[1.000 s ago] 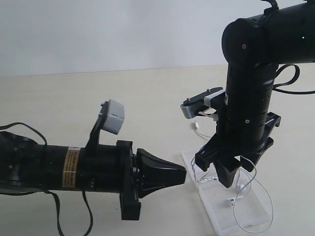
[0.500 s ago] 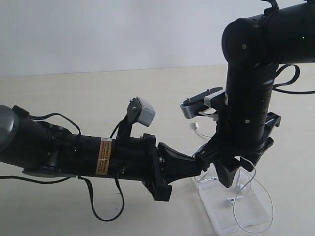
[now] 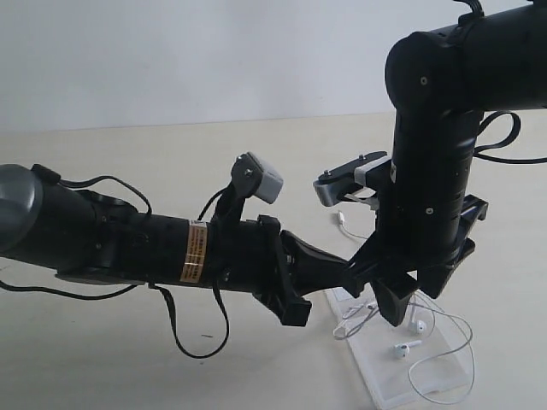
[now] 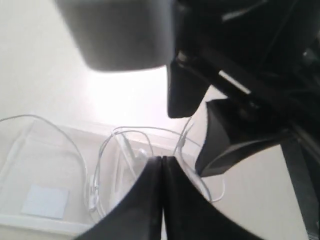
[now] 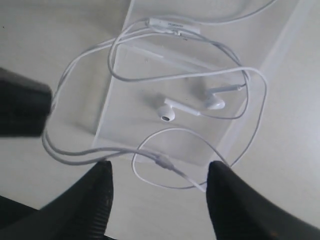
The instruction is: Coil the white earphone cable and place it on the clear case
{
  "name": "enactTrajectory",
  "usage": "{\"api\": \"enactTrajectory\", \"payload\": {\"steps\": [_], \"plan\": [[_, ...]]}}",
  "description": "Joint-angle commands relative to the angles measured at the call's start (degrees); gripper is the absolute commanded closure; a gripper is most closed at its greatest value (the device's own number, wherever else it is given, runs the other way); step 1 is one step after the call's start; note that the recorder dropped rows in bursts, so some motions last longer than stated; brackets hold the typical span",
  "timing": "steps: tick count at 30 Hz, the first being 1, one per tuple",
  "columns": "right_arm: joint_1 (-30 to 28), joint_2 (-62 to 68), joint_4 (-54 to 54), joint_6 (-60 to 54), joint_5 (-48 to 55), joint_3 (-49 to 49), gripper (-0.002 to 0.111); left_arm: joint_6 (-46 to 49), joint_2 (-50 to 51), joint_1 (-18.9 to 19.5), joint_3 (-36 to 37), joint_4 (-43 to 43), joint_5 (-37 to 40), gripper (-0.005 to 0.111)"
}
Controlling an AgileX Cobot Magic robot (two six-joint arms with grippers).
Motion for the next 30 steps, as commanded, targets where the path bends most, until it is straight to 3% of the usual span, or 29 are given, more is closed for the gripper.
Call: {"api": "enactTrajectory", "payload": {"steps": [1, 9, 17, 20, 22, 27, 30], "plan": [[-0.2, -1.2, -1.6, -0.2, -0.2, 0.4, 0.054, -1.1, -0.1, -0.1, -0.3, -0.2, 2.4, 0.107], [-0.2, -8.7, -4.6, -0.2, -0.2, 0.4, 0.054, -1.1, -0.1, -0.1, -0.3, -2.5, 2.5, 0.107], [-0.2, -12.8, -22.3, 8.2, -0.2, 0.4, 0.054, -2.1, -0.8, 0.7, -0.3, -3.2, 3.4, 0.107], [-0.2, -12.5, -21.7, 11.0, -0.8, 0.4, 0.054, -5.6, -1.9, 2.8, -0.3, -2.1, 4.2, 0.107], [-0.2, -12.0, -19.4, 9.9, -7.4, 0.4, 0.057, -8.1, -3.0, 4.9, -0.3, -0.4, 4.4, 0.107], [-0.2, -7.3, -17.2, 6.4, -13.5, -1.6, 0.083, -11.8, -6.2, 10.9, 2.2, 3.3, 5.4, 0.107], [-0.5, -1.9, -17.3, 6.3, -12.9, -5.5, 0.078, -11.8, -8.3, 14.9, 5.1, 3.9, 6.0, 0.107]]}}
